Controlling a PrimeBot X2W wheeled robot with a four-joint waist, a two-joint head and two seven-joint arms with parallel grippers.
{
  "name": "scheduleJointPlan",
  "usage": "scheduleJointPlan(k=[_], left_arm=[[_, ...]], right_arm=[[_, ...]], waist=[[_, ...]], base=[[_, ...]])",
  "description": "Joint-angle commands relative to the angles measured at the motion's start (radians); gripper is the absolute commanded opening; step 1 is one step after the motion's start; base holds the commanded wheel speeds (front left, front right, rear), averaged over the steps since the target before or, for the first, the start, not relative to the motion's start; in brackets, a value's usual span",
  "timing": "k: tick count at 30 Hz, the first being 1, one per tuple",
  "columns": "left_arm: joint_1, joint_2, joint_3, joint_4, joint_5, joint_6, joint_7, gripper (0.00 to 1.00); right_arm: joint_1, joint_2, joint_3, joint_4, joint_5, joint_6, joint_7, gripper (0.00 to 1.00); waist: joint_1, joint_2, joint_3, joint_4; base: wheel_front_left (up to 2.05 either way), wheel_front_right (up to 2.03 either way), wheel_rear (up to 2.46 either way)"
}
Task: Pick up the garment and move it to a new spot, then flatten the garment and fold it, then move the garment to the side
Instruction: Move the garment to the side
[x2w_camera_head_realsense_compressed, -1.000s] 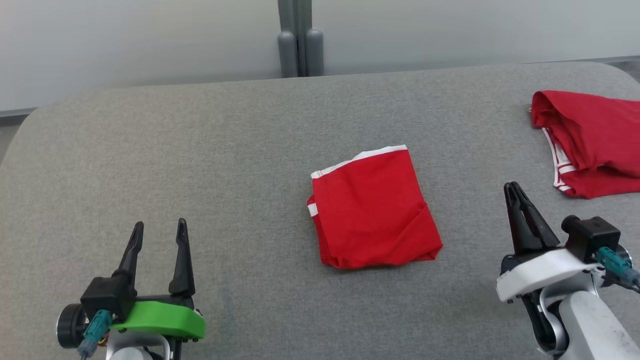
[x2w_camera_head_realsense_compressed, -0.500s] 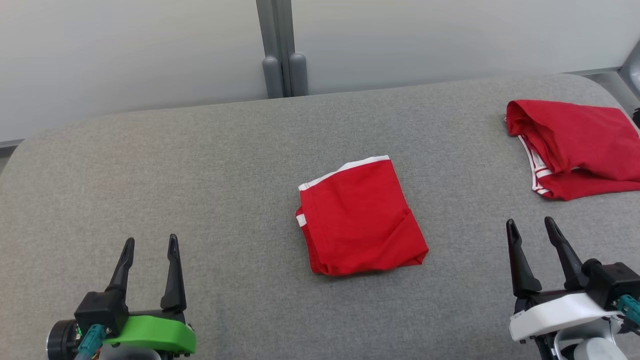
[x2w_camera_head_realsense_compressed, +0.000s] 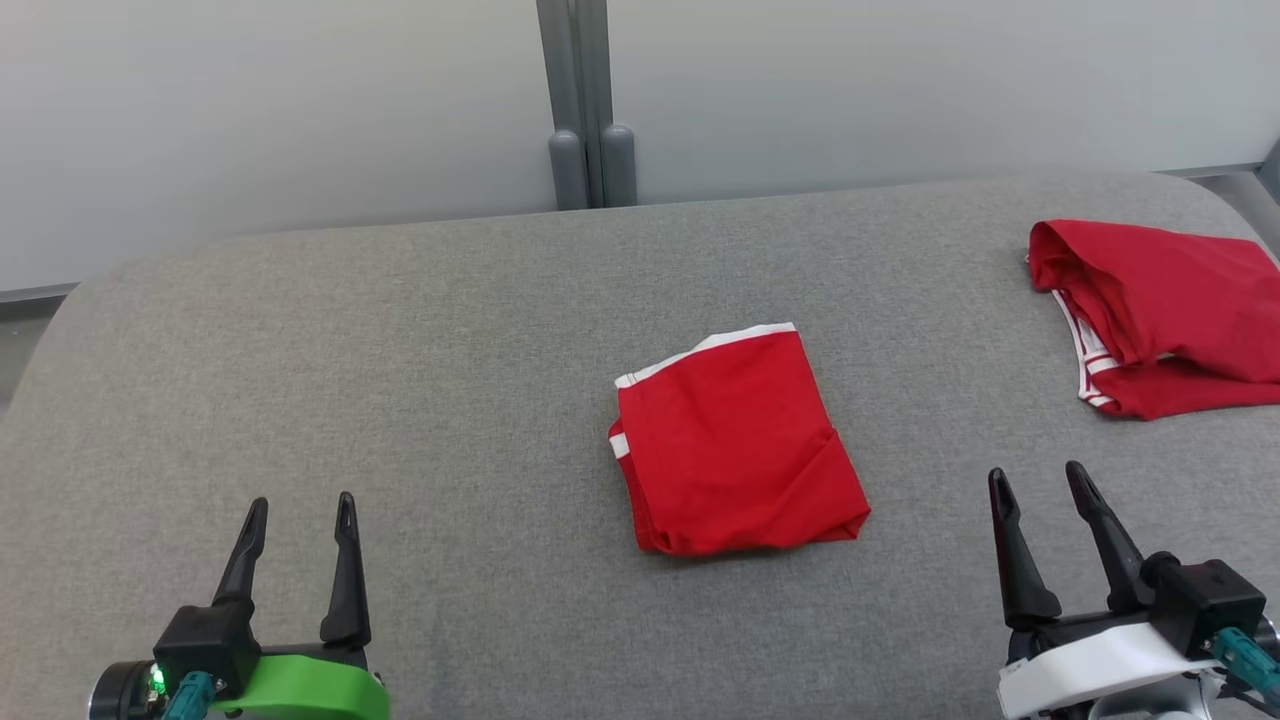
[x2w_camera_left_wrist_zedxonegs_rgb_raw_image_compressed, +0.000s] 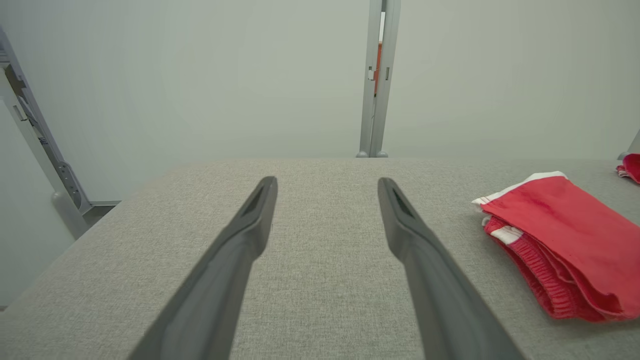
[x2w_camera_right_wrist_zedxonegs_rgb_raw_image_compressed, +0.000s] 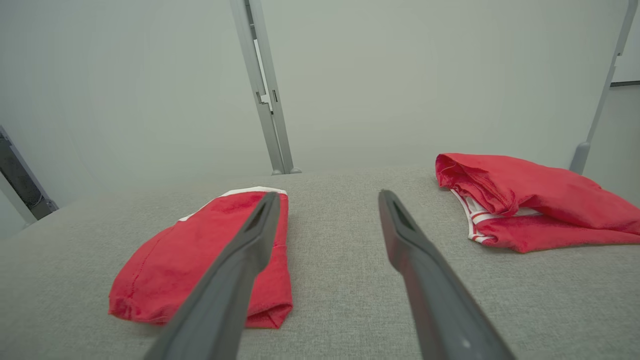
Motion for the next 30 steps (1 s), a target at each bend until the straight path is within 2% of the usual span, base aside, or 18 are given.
scheduleJointPlan(k=[1, 30], left_arm=[[0.019, 0.003, 0.004, -0.006, 0.007, 0.0, 0.0, 1.0], [0.043, 0.009, 0.007, -0.007, 0.015, -0.015, 0.0, 1.0]], right_arm=[[0.014, 0.001, 0.004, -0.005, -0.007, -0.001, -0.003, 1.0], [0.02, -0.005, 0.014, 0.017, -0.006, -0.001, -0.003, 1.0]], waist=[[0.0, -0.0001, -0.003, 0.004], [0.0, -0.0001, -0.022, 0.019]], base=[[0.0, 0.0, 0.0], [0.0, 0.0, 0.0]])
